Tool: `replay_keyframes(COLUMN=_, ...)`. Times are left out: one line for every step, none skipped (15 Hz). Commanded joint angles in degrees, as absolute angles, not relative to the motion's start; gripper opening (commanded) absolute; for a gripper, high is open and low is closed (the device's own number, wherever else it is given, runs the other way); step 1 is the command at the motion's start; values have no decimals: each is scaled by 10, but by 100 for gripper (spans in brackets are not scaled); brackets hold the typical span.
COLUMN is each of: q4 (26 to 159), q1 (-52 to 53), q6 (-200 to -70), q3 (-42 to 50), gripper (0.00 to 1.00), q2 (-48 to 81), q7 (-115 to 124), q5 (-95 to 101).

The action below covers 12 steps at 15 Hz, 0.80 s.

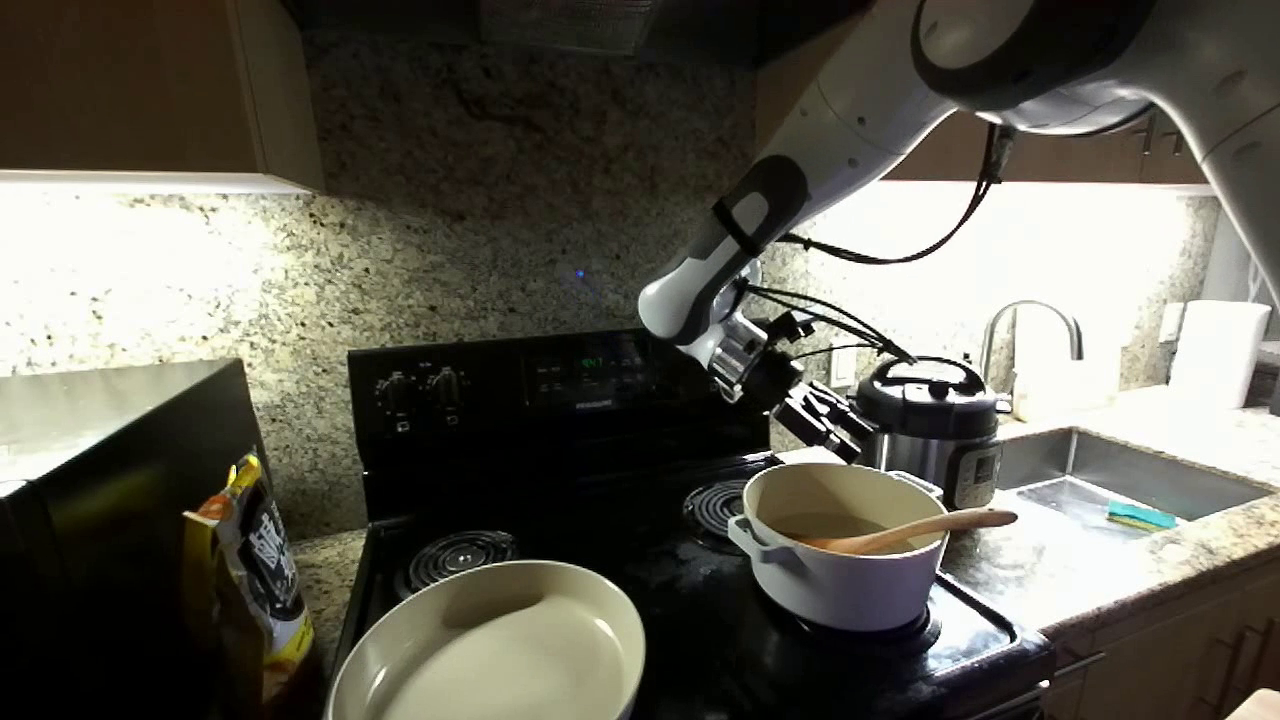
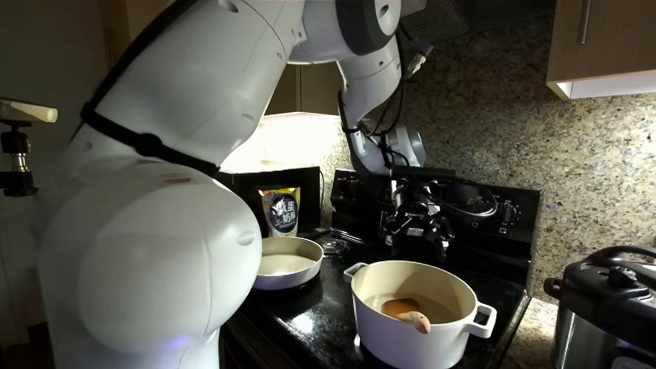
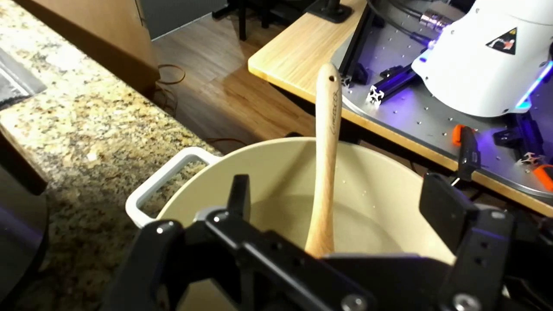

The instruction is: Use the wooden spoon to stir the liquid in the white pot.

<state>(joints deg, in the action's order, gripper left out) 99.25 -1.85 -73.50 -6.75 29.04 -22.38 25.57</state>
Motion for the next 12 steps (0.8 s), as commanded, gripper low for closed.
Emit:
replay_keyframes(q4=1130, q1=-16, q6=-834, q3=-74, gripper=100, q2=161, q7=-214, q5=235)
replay_keyframes(q4=1154, q1=-12, q6=-847, q3=-74, gripper=100, q2=136, q7=-204, q5=219)
replay_keyframes(q4=1176, q1=-10, q6=-857, q3=-74, gripper=100, q2=110, q7=-193, q5=190)
replay_keyframes(q4=1210, q1=-8, q6=-874, q3=-74, gripper=100, q2=73, q7=-176, q5=155)
replay_keyframes(q4=1237, q1=-4, q6=-885, q3=-73, gripper=100, q2=43, q7=-164, q5=126)
replay_keyframes(q4=1262, q1=-1, q6=-888, q3=-70, gripper=100, q2=14, q7=-152, q5=93)
replay_keyframes(q4=1287, q1=3, q6=-895, q3=-68, gripper=100, q2=-17, q7=-146, q5=62)
replay_keyframes(q4=1310, q1=6, q6=-894, q3=-64, gripper=100, q2=-49, q7=-143, q5=29)
replay_keyframes(q4=1334, q1=9, q6=-894, q3=-60, gripper=100, q2=-80, q7=-142, q5=-1)
replay_keyframes(q4=1358, q1=12, q6=-891, q3=-55, gripper=100, q2=-112, q7=-138, q5=-31)
replay_keyframes(q4=1382, q1=15, q6=-892, q3=-50, gripper=100, q2=-145, q7=-137, q5=-58)
replay_keyframes(q4=1405, q1=18, q6=-888, q3=-45, gripper=100, q2=-177, q7=-137, q5=-86)
